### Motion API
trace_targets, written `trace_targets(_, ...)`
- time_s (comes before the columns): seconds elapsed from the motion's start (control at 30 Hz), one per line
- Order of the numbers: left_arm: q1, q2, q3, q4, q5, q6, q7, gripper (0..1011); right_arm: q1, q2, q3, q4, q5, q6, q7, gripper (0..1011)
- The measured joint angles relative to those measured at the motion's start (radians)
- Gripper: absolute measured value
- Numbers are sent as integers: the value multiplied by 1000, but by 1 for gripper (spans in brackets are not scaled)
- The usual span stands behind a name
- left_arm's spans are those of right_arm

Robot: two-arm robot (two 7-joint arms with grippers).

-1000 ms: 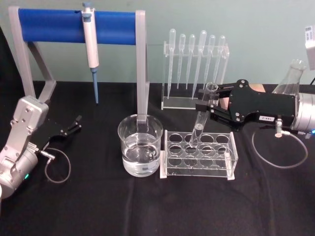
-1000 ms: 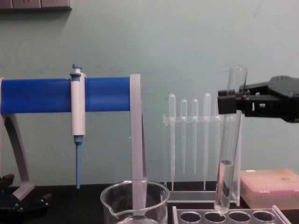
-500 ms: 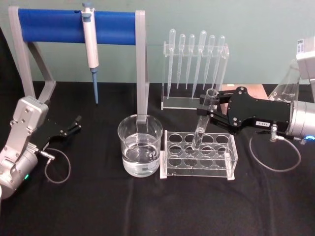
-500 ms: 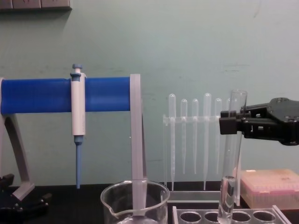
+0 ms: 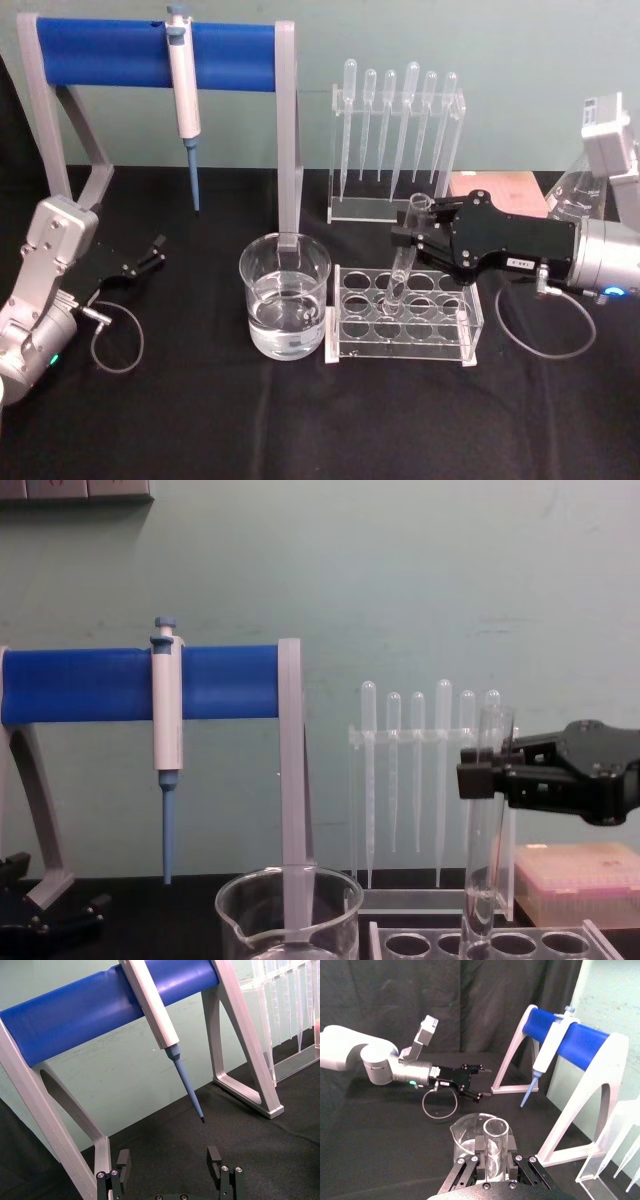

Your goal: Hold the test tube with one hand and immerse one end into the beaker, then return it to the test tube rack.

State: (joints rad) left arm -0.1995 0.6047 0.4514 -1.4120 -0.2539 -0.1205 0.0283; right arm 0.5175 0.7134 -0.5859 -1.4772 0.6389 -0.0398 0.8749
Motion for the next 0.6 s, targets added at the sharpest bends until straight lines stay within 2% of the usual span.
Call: trace_targets(0.6, 0, 0, 0, 0, 0, 0, 0, 1000, -13, -39, -7, 62, -24, -5, -4, 237)
